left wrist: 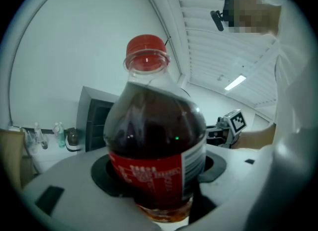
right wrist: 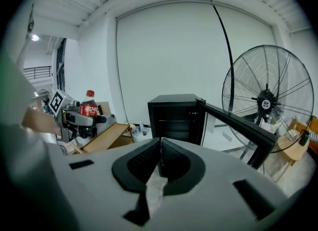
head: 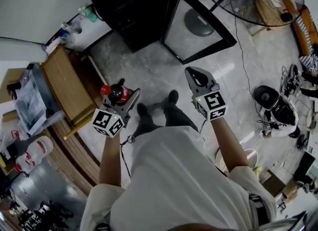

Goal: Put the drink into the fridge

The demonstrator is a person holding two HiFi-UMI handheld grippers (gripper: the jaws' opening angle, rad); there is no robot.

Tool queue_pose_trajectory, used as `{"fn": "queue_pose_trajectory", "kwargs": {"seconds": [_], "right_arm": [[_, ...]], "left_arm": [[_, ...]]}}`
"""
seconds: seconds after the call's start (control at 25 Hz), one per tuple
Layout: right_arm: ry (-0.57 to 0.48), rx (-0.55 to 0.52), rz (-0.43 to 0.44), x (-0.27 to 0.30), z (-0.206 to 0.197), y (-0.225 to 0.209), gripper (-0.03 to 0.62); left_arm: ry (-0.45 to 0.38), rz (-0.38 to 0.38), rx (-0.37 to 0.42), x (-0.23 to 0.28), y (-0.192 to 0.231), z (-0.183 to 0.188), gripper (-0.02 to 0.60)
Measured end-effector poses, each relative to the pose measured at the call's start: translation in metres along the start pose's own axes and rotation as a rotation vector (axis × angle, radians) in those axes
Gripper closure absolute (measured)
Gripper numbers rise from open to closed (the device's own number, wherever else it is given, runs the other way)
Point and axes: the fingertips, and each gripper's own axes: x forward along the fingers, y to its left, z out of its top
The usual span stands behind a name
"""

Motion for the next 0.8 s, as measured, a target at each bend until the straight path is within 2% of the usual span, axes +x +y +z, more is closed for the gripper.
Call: {"fn": "queue_pose_trajectory", "kwargs": {"seconds": [0.2, 0.36, 0.56, 0.8], "right_arm": [[-0.003, -0.029, 0.088, 0.032, -0.006, -0.04, 0.583], [0.001, -0.036, 0.14, 0.055, -0.014, -0.057, 0.583], [-0.003, -0.035, 0.157, 0.086, -0.022, -0.068, 0.584], [-0.03, -0.056, 0.133, 0.134, -0.033, -0.079, 0.583]], "left_arm": [[-0.046, 0.091, -0.002, 0.047, 0.004, 0.001, 0.285], [-0.061, 0.128, 0.006, 0.073, 0.005, 0.0, 0.285], [-0.048, 0.14, 0.01, 0.095, 0.022, -0.011, 0.285], [-0.026, 0.117, 0.024, 0.119, 0.066, -0.036, 0.285]]}}
